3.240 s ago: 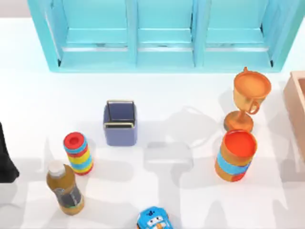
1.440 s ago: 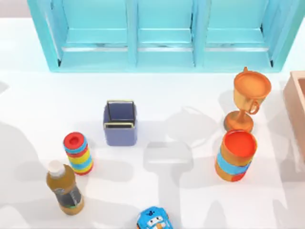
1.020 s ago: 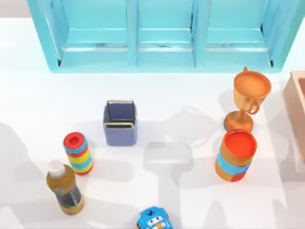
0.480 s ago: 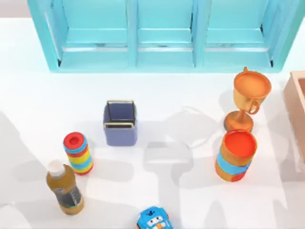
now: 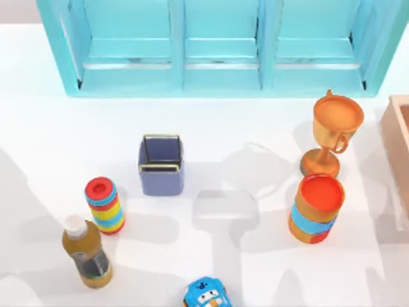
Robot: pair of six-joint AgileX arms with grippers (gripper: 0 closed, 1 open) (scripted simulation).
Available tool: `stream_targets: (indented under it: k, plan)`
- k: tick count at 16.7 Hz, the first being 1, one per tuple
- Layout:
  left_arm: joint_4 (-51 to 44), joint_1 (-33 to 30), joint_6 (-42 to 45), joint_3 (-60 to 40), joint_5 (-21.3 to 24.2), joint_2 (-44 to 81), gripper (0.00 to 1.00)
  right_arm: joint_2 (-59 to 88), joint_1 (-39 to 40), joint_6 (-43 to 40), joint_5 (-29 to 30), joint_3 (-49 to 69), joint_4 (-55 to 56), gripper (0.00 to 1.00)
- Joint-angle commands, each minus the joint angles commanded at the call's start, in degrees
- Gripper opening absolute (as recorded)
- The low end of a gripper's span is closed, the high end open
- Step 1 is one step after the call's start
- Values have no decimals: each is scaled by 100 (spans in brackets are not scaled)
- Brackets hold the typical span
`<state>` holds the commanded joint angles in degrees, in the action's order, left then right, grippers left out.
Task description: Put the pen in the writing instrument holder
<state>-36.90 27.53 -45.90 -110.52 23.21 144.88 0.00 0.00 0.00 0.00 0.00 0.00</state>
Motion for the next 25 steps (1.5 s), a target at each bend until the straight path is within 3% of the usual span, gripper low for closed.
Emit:
stream_targets:
  k: [9,17,25]
  plan:
    - [0,0,0,0,0,0,2,0,0,0,0,0,0,100]
    - [0,0,0,0,0,0,0,0,0,0,0,0,0,100]
    - [-957,605,605,786,69,-1708,0,0,0,0,0,0,0,100]
